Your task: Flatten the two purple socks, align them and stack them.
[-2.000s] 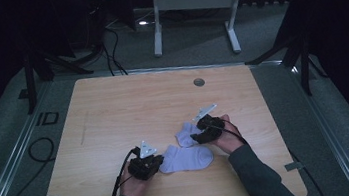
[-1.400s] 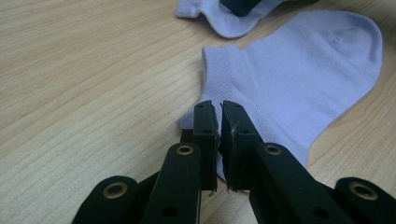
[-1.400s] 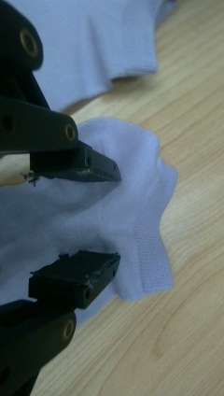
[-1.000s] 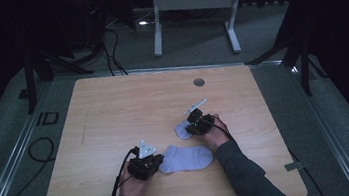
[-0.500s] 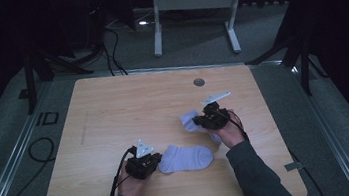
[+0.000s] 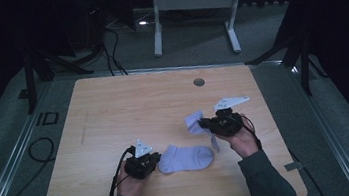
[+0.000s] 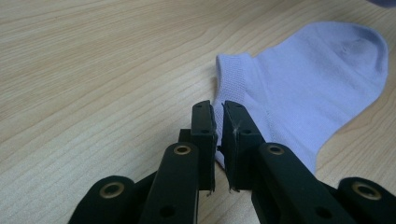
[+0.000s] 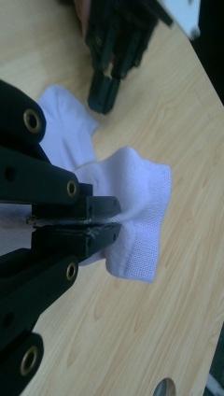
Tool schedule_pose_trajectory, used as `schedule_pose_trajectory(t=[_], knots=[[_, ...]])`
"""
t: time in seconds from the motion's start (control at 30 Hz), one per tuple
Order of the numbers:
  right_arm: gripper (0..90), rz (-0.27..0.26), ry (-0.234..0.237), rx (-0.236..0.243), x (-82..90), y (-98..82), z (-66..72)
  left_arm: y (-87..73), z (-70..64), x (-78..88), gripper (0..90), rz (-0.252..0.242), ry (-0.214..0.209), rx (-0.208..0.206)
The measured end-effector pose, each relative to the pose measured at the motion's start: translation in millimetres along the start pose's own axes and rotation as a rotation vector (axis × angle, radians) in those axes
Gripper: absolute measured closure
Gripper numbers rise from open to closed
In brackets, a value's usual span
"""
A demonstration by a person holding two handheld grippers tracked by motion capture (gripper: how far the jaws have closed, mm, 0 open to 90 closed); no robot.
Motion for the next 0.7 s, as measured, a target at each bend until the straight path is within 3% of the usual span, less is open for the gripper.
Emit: schedule_pose_trajectory(t=[0.33, 0.7], knots=[[86.1, -0.032, 0.021, 0.025, 8.3, -2.1, 16.2, -1.2, -3.8, -2.7, 83.0, 0.010, -0.010, -0.005], [86.0, 0.003, 0.029, 0.063, -8.9, -11.9, 28.5, -5.9, -7.2, -9.4, 82.3, 0.047, -0.020, -0.009]])
Point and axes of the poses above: each handheld gripper's, and its own axes: x roughly backward along the jaws, y roughly out of its top, z roughly to its left, the point moved 8 cm from there along -x, roughly forward along the jaws, and after that the axes turned 3 degrees about -y, right-handed, at the moved point
